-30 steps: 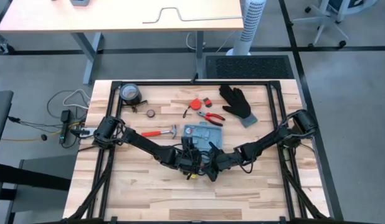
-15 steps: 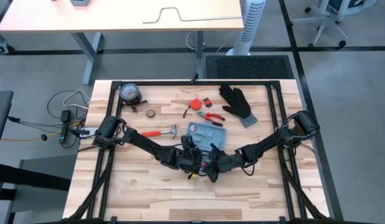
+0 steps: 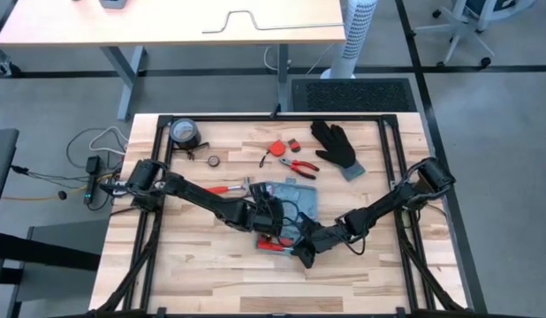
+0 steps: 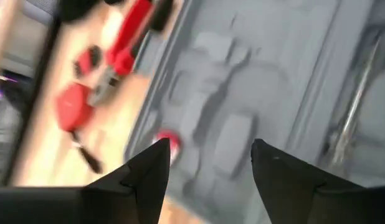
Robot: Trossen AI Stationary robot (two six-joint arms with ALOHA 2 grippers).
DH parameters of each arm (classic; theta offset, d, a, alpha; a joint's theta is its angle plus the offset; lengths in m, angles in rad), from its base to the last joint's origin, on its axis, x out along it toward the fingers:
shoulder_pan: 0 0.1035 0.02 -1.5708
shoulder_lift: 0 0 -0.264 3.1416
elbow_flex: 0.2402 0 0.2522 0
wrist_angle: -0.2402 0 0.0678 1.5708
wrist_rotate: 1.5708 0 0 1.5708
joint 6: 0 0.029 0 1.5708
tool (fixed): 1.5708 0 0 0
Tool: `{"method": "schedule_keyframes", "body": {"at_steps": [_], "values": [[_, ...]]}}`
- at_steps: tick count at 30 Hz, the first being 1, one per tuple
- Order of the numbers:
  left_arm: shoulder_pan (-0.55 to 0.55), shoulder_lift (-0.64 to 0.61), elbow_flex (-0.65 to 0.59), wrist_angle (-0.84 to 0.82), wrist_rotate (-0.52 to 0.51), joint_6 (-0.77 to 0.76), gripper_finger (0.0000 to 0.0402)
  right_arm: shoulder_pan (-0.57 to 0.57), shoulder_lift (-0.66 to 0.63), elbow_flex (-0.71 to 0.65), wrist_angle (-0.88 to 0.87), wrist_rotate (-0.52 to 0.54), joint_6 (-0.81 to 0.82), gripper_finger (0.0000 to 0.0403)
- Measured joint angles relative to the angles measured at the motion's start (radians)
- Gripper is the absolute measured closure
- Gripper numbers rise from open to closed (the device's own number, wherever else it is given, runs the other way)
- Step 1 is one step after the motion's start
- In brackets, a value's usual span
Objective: Prefit tool cases
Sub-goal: Remove the transparent screwdriver from the gray toolbox
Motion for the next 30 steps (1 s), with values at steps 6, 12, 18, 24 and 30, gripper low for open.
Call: {"method": "schedule_keyframes", "body": {"at_steps": [6, 12, 18, 24, 30], "values": [[-0.021, -0.054, -0.053, -0.035, 0.249, -0.168, 0.0189, 0.001, -0.065, -0.004, -0.076, 0.024, 0.038, 0.0266], [-0.066, -0.079, -0.119, -0.014, 0.329, -0.299, 0.0192, 0.005, -0.15, -0.003, -0.225, 0.081, 0.061, 0.0266], [-0.097, -0.101, -0.189, 0.143, 0.404, -0.374, 0.0215, -0.043, -0.169, -0.003, -0.239, 0.095, 0.061, 0.0266], [-0.106, -0.102, -0.192, 0.16, 0.414, -0.394, 0.0232, -0.103, -0.169, -0.003, -0.233, 0.092, 0.061, 0.0266], [-0.119, -0.108, -0.192, 0.221, 0.402, -0.403, 0.0234, -0.155, -0.163, -0.003, -0.241, 0.028, 0.06, 0.0266]]}}
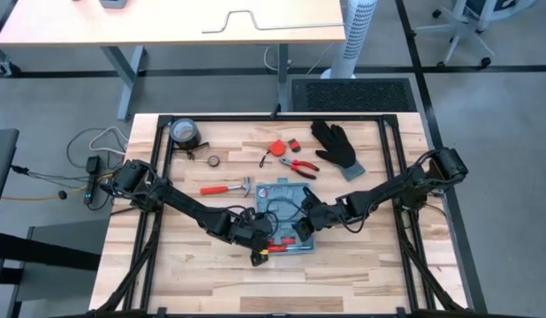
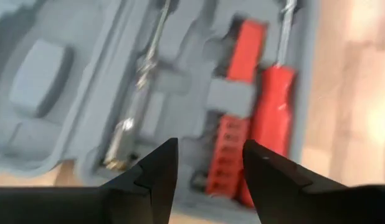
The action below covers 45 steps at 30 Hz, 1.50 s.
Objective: Prefit tool cases
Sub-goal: Remove the transparent screwdriver from the gray toolbox
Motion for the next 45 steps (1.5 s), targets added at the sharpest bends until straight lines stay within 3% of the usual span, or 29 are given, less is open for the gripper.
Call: {"method": "schedule_keyframes", "body": {"at_steps": [6, 13, 22, 28, 34, 41, 45], "values": [[-0.027, 0.0, 0.001, 0.098, -0.008, 0.001, 0.0234, -0.021, 0.0, -0.048, 0.024, -0.037, 0.032, 0.0246], [-0.044, -0.005, 0.001, 0.178, -0.008, -0.004, 0.0234, -0.019, -0.005, -0.145, 0.189, -0.057, 0.107, 0.0216], [-0.035, -0.008, -0.006, 0.316, 0.075, 0.024, 0.0234, -0.027, -0.005, -0.146, 0.197, -0.059, 0.097, 0.0213], [0.017, -0.022, -0.169, 0.719, 0.202, -0.051, 0.0234, -0.033, -0.006, -0.146, 0.206, -0.059, 0.075, 0.0214], [0.062, -0.123, -0.255, 0.488, 0.268, -0.106, 0.0234, -0.034, -0.006, -0.146, 0.219, -0.06, 0.072, 0.0214], [0.042, -0.312, -0.337, 0.197, 0.022, -0.06, 0.0234, -0.05, -0.006, -0.146, 0.221, -0.071, 0.079, 0.0214], [0.05, -0.326, -0.417, 0.203, 0.044, -0.094, 0.0234, -0.068, -0.005, -0.142, 0.218, -0.085, 0.078, 0.0214]]}}
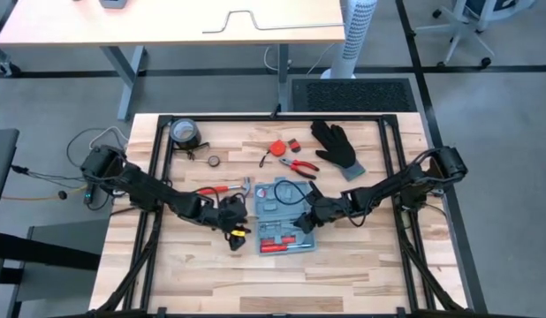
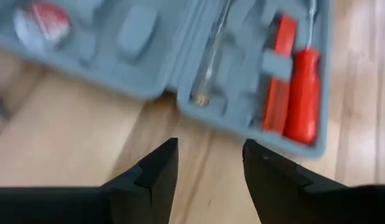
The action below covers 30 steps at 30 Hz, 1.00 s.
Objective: Prefit tool cases
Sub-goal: Remove the transparent screwdriver from the gray toolbox
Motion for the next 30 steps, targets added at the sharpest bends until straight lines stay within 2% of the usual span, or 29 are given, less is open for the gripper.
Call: {"method": "schedule_keyframes", "body": {"at_steps": [5, 12, 16, 30], "values": [[0.003, 0.079, -0.058, 0.12, 0.06, -0.054, 0.0234, -0.005, 0.004, 0.018, -0.042, -0.015, -0.008, 0.0214], [0.014, 0.211, -0.021, 0.312, 0.113, -0.053, 0.0234, -0.005, 0.004, 0.047, -0.133, -0.016, -0.035, 0.0214], [0.022, 0.253, 0.016, 0.321, 0.128, -0.044, 0.0234, -0.012, 0.003, 0.049, -0.146, -0.012, -0.038, 0.0214], [0.056, 0.257, 0.031, 0.316, 0.143, -0.022, 0.0234, -0.057, 0.03, 0.05, -0.118, -0.02, -0.063, 0.0214]]}}
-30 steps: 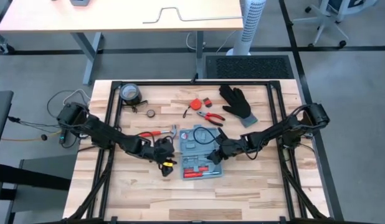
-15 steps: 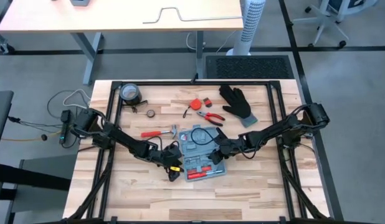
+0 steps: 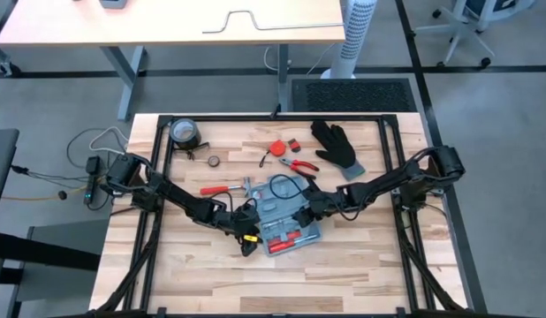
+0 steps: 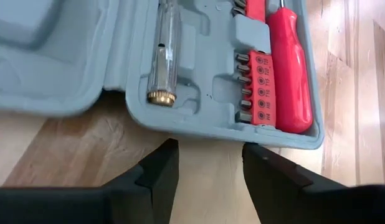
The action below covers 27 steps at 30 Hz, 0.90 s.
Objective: Prefit tool cases
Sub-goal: Remove the transparent screwdriver from the gray toolbox
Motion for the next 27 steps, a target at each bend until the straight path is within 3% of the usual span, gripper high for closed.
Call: {"method": "schedule_keyframes", "body": {"at_steps": [7, 15, 27], "values": [[0.003, -0.001, -0.001, -0.017, 0.012, 0.002, 0.0234, -0.004, 0.093, 0.053, 0.029, -0.012, -0.01, 0.0214], [0.003, -0.001, 0.0, -0.044, 0.019, -0.001, 0.0234, -0.031, 0.092, 0.075, 0.017, -0.105, -0.05, 0.0214], [0.005, 0.0, 0.0, -0.048, 0.019, 0.011, 0.0234, -0.031, 0.082, 0.075, 0.079, -0.143, -0.038, 0.0214]]}}
